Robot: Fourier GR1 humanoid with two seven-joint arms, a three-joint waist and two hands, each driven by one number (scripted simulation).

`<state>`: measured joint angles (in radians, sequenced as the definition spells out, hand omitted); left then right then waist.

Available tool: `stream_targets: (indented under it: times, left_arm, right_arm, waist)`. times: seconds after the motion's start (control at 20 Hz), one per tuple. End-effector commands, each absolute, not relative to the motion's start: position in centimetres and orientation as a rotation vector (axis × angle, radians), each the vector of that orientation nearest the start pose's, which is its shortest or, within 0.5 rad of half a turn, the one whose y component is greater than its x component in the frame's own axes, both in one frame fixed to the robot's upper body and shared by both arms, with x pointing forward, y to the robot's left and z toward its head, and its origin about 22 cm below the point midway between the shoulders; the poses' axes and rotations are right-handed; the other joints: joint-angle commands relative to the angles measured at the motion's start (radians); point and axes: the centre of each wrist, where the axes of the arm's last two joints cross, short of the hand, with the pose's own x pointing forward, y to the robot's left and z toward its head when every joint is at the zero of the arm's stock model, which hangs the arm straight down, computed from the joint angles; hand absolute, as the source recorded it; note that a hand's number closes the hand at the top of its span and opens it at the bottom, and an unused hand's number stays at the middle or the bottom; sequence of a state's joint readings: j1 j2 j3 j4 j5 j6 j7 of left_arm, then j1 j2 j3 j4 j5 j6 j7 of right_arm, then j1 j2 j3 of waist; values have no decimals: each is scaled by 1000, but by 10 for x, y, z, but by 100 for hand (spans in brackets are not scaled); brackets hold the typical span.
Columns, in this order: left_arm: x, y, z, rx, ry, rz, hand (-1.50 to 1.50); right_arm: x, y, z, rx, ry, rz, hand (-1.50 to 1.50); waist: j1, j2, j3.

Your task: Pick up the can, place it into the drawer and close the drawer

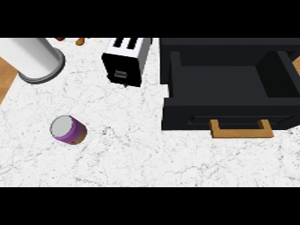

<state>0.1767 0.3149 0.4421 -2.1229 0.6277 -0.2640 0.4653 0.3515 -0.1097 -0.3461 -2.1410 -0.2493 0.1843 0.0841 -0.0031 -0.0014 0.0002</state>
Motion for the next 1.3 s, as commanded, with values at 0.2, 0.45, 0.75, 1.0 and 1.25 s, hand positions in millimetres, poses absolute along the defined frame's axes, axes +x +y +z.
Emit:
stream_targets:
  times: [0.2,0.45,0.75,1.0,1.25]
  left_arm:
    - [173,352,127,-175,-1580,90,-150]
    - [208,330,117,-211,-1571,100,-150]
    - [220,335,99,-188,-1524,113,-150]
    - [240,319,73,-141,-1516,103,-150]
    - [235,319,40,-135,-1482,99,-150]
  right_arm:
    - [107,-367,83,-182,-1791,-104,-150]
    - [116,-361,78,-184,-1795,-103,-150]
    - [99,-373,103,-197,-1791,-103,-150]
    - [96,-373,89,-203,-1789,-102,-150]
    - [92,-377,94,-218,-1787,-95,-150]
  waist:
    - [-4,0,0]
    - [-3,1,0]
    - [-3,1,0]
    - [-5,1,0]
    - [-3,1,0]
